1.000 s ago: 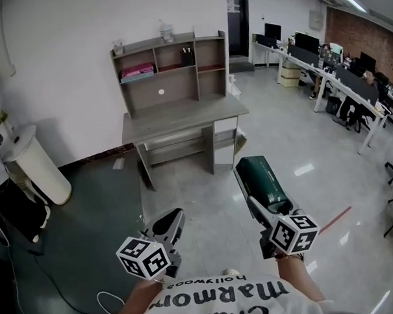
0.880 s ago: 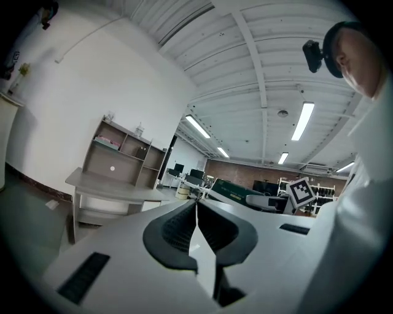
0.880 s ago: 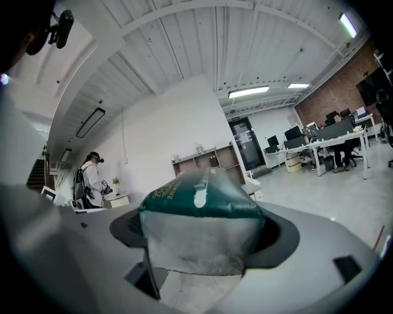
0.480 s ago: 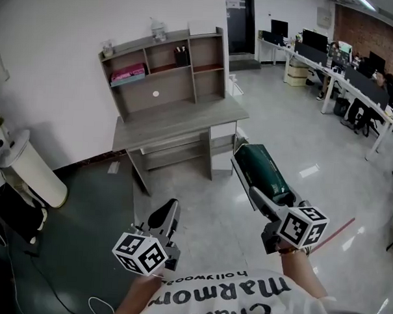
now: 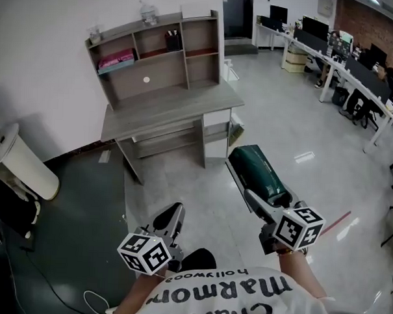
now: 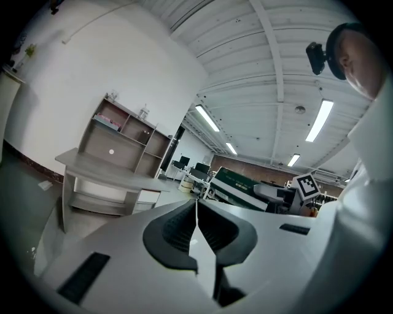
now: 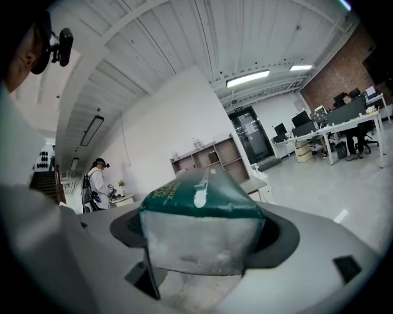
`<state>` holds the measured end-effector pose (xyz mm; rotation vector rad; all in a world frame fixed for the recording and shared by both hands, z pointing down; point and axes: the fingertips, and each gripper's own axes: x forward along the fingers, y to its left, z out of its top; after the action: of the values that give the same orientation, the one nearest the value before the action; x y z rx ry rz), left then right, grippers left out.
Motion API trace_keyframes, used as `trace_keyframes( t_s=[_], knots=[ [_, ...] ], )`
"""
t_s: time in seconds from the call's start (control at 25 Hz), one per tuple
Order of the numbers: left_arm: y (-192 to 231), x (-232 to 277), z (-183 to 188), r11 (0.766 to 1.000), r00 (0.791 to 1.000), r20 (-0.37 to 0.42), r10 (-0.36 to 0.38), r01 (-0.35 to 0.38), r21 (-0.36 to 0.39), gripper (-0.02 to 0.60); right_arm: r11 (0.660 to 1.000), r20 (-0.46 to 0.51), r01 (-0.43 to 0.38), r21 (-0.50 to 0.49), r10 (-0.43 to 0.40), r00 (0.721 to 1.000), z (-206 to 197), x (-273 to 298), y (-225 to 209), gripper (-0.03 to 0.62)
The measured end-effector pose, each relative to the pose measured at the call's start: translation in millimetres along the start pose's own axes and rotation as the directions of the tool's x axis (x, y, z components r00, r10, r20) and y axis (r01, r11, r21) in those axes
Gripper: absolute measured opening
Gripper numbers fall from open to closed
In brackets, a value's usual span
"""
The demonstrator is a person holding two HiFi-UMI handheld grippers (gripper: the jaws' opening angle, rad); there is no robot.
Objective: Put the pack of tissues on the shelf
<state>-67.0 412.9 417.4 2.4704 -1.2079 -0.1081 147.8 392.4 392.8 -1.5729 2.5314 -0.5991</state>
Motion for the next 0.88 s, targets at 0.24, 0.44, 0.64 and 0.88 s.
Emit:
trace_keyframes(
  t_s=[0.24,0.44,0.64,0.88],
  knots=[
    [1,24,-8,1.0,0.999,-0.037,-0.022,0.022,0.003,0.021,1.0,-0.042,0.004,0.025,-0.003,0.999,-8,22,-20,0.43],
    [24,47,5,1.0,1.0,-0.014,-0.016,0.016,-0.001,0.021,1.0,-0.064,-0.001,0.03,0.002,0.998,-7,54,-32,0.431],
    [48,87,17,1.0,1.0,-0.014,-0.026,0.026,-0.018,0.021,0.999,-0.028,-0.033,0.023,0.033,0.999,11,88,-48,0.431],
    [83,152,56,0.999,0.999,0.013,-0.04,0.04,-0.006,0.022,1.0,0.014,-0.026,0.014,0.025,1.0,49,147,-76,0.43]
  ],
)
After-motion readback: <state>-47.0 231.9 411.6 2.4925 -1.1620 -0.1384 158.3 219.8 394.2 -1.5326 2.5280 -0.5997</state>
